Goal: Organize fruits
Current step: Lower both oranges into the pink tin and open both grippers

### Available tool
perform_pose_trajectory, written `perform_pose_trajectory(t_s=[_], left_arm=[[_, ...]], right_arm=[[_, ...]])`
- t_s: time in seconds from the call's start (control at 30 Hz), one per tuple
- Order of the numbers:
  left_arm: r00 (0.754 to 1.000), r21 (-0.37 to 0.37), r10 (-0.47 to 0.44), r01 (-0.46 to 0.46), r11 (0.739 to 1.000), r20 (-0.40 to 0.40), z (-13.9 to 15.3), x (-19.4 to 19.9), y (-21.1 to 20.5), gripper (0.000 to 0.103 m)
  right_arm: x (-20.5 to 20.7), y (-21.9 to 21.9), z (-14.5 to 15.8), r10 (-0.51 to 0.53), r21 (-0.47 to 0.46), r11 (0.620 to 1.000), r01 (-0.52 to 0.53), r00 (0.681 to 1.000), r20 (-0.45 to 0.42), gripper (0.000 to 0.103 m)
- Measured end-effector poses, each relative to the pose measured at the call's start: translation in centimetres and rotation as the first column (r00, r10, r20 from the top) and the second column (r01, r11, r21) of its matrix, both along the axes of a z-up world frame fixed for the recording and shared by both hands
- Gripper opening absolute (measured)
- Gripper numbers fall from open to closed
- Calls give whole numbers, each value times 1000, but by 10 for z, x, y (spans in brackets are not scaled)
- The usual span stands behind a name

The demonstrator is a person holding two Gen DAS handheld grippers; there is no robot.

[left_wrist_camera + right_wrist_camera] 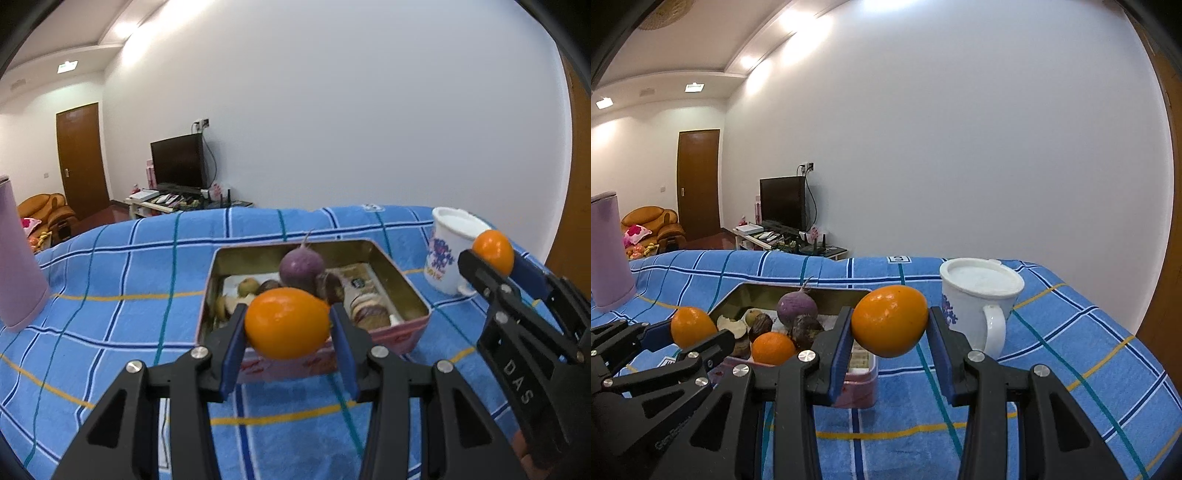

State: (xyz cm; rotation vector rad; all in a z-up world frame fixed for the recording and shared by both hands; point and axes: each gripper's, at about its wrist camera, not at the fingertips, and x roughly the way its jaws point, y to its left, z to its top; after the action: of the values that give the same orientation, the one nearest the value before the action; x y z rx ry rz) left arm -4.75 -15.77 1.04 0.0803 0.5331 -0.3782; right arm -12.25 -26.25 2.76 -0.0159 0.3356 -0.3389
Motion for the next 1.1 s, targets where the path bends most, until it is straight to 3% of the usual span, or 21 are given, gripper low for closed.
perform_pose_trajectory(t_s=[0.5, 1.1], left_arm=[[1000, -92, -6, 4, 996, -21, 13, 31, -8, 46], [995, -194, 5, -24, 981, -100, 9, 65, 6, 46]], right_arm=[[31, -3, 26, 11, -21, 1000, -10, 1000, 18, 42], [56, -6, 29, 14, 38, 999, -15, 1000, 20, 42]])
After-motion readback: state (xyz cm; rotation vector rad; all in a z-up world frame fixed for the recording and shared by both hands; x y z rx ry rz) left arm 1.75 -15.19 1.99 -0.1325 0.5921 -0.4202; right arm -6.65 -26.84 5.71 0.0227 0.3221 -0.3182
